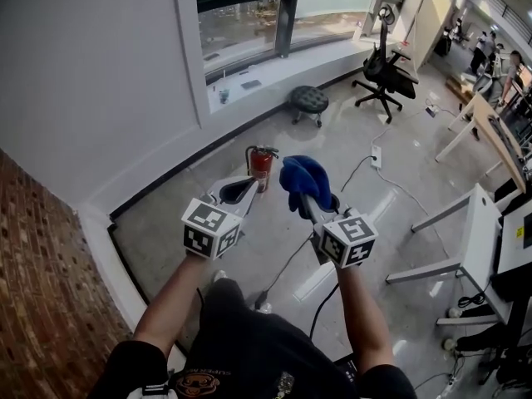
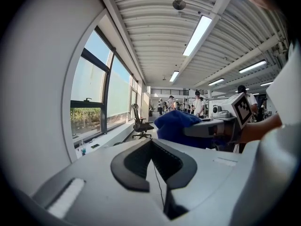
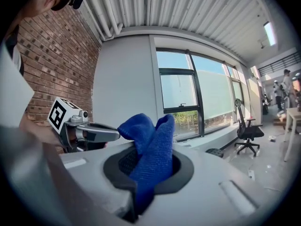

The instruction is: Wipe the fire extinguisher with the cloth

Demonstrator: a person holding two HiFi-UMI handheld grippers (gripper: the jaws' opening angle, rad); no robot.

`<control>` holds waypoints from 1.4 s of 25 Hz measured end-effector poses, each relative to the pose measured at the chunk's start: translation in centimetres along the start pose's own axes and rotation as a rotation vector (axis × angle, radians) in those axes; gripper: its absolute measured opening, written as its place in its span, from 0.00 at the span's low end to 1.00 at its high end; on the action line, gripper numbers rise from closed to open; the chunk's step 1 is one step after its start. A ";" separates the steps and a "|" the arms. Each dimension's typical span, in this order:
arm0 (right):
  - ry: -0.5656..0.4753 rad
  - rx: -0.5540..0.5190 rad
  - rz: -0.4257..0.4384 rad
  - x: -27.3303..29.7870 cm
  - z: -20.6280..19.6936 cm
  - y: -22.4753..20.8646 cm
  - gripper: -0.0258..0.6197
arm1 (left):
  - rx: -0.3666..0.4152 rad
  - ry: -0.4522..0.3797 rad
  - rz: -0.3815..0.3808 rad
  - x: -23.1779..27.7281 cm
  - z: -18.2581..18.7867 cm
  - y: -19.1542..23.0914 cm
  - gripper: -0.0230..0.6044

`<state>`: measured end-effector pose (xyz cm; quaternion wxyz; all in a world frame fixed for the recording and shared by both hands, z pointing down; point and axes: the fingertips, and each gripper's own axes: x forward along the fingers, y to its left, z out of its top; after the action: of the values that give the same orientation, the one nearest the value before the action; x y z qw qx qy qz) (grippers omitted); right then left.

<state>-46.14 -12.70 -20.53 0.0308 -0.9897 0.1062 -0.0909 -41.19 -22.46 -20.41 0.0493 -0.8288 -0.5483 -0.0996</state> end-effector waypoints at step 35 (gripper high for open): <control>0.362 0.181 -0.097 32.8 -22.8 -16.0 0.09 | -0.147 0.248 -0.044 25.4 -21.1 25.1 0.05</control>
<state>-15.64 -5.11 8.83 0.0958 -0.9543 0.0534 -0.2779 -10.84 -13.57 6.45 0.0535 -0.7994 -0.5472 -0.2423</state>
